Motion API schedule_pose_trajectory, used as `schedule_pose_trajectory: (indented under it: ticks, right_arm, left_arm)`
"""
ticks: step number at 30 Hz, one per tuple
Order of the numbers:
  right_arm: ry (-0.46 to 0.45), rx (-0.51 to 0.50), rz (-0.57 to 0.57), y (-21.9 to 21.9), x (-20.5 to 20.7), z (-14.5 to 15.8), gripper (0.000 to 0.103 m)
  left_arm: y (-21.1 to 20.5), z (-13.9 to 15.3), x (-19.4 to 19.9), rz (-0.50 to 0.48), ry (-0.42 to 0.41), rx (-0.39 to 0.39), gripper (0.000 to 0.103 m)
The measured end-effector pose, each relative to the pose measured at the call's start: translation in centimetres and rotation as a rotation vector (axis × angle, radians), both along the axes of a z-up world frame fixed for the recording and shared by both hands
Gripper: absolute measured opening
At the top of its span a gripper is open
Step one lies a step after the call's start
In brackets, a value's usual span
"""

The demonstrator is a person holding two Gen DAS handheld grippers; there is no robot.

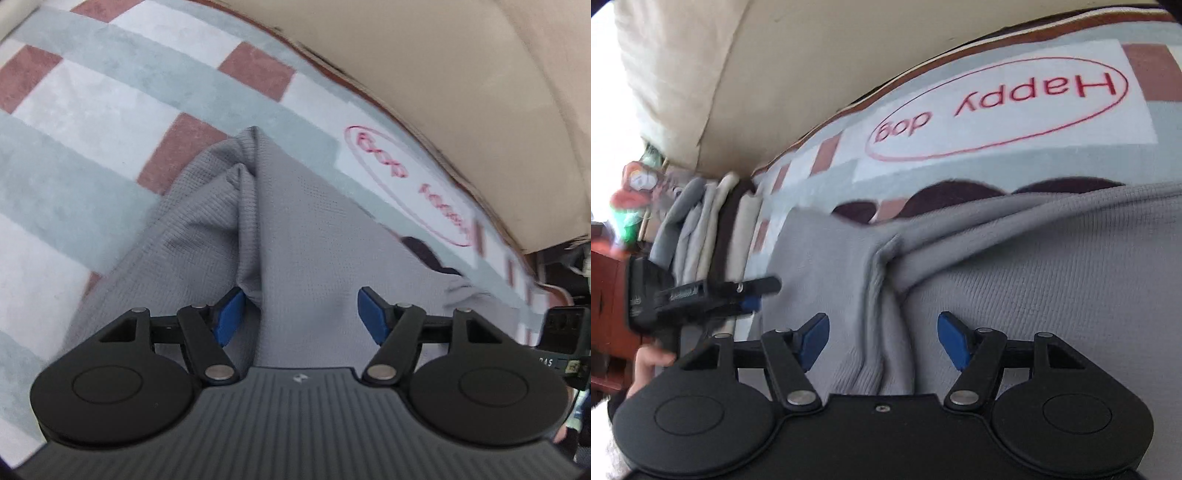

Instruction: Fold clothes

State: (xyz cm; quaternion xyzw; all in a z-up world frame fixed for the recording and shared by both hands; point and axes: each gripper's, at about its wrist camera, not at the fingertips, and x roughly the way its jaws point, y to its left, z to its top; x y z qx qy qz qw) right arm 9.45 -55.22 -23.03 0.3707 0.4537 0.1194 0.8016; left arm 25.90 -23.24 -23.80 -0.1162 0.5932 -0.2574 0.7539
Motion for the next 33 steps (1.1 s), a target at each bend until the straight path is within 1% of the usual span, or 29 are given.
schedule_pose_trajectory:
  ticks: [1,2,3,5,7,8,9,10,11,12,13,14,15,16,17,18,19,21,22,23,24,25,26,27,28,29,30,32,33]
  right_arm:
    - [-0.018,-0.035,0.014,0.7,0.5,0.1,0.070]
    - [-0.030,-0.054,0.024,1.5,1.0,0.3,0.070]
    - [-0.031,-0.047,0.028,2.0,1.5,0.2,0.070]
    - [-0.041,0.016,0.013,2.5,2.4,-0.6,0.071]
    - [-0.061,0.077,-0.033,2.2,3.2,-1.3,0.071]
    - [-0.075,0.095,-0.060,1.7,3.6,-1.4,0.066]
    - [-0.091,0.100,-0.087,1.2,3.9,-1.5,0.059]
    - [-0.111,0.073,-0.107,0.8,4.1,-1.5,0.042]
    - [-0.128,0.034,-0.113,0.4,4.3,-1.4,0.027]
    - [-0.142,-0.002,-0.117,0.1,4.4,-1.5,0.022]
    - [-0.152,-0.021,-0.120,-0.1,4.6,-1.6,0.019]
    - [-0.157,-0.017,-0.128,-0.2,4.8,-1.9,0.019]
    - [-0.160,-0.009,-0.134,-0.2,5.0,-2.1,0.019]
    - [-0.165,-0.017,-0.135,-0.1,5.1,-2.1,0.019]
    - [-0.169,-0.029,-0.131,0.0,5.2,-2.1,0.019]
    - [-0.169,-0.050,-0.120,0.2,5.3,-1.9,0.019]
    - [-0.162,-0.060,-0.112,0.2,5.4,-1.8,0.019]
    - [-0.126,-0.048,-0.100,-0.2,5.4,-1.5,0.022]
    - [-0.101,-0.042,-0.090,-0.4,5.3,-1.2,0.029]
    - [-0.081,-0.050,-0.068,-0.4,5.1,-0.8,0.040]
    - [-0.067,-0.073,-0.026,-0.1,4.8,-0.2,0.046]
    - [-0.047,-0.107,0.025,0.3,4.3,0.3,0.055]
    - [-0.030,-0.176,0.081,1.2,3.4,0.9,0.056]
    - [-0.036,-0.274,0.119,2.2,2.3,1.5,0.056]
    - [-0.046,-0.380,0.158,3.3,1.3,2.0,0.056]
    - [-0.065,-0.488,0.194,4.5,0.7,2.4,0.052]
    - [-0.078,-0.561,0.216,5.2,0.5,2.6,0.052]
    - [-0.087,-0.647,0.209,6.0,0.1,3.1,0.051]
    - [-0.078,-0.671,0.188,6.1,0.0,3.6,0.051]
  left_arm:
    - [-0.1,0.0,0.1,0.002,-0.007,0.026,0.066]
    - [-0.1,0.0,0.3,0.004,-0.012,0.034,0.067]
    - [-0.1,-0.1,0.4,0.007,-0.013,0.030,0.067]
    - [-0.1,-0.5,0.9,0.015,0.000,0.006,0.072]
    - [-0.3,-1.0,1.7,0.025,0.023,-0.036,0.075]
    - [-0.3,-1.1,2.1,0.037,0.021,-0.061,0.075]
    - [-0.4,-1.1,2.5,0.054,0.011,-0.084,0.072]
    - [-0.4,-1.0,2.8,0.081,-0.010,-0.088,0.064]
    - [-0.3,-0.6,2.9,0.133,-0.051,-0.072,0.061]
    - [-0.4,-0.4,3.0,0.186,-0.092,-0.058,0.061]
    - [-0.5,-0.3,3.3,0.202,-0.109,-0.068,0.059]
    - [-0.8,-0.3,3.7,0.191,-0.111,-0.078,0.052]
    - [-1.3,-0.2,4.1,0.170,-0.121,-0.069,0.026]
    - [-1.9,0.0,4.5,0.146,-0.142,-0.048,0.015]
    - [-2.3,0.2,4.8,0.123,-0.164,-0.026,0.014]
    - [-2.7,0.4,4.9,0.102,-0.193,0.010,0.008]
    - [-3.1,0.5,4.8,0.082,-0.227,0.053,0.007]
    - [-3.5,0.7,4.6,0.042,-0.288,0.122,0.007]
    - [-3.6,0.7,4.6,0.036,-0.312,0.156,0.007]
    - [-3.4,0.8,4.6,0.043,-0.321,0.186,0.007]
    - [-3.3,0.8,4.6,0.059,-0.313,0.209,0.007]
    - [-3.2,0.7,4.7,0.083,-0.285,0.229,0.008]
    - [-3.0,0.6,5.0,0.117,-0.229,0.235,0.008]
    - [-2.9,0.5,5.0,0.140,-0.190,0.223,0.008]
    - [-2.9,0.7,4.9,0.141,-0.190,0.222,0.009]
    - [-2.9,1.2,4.6,0.127,-0.214,0.236,0.010]
    - [-2.9,1.7,4.2,0.112,-0.238,0.250,0.010]
    - [-2.7,2.9,3.3,0.085,-0.288,0.277,0.017]
    - [-2.1,3.7,2.4,0.075,-0.318,0.287,0.031]
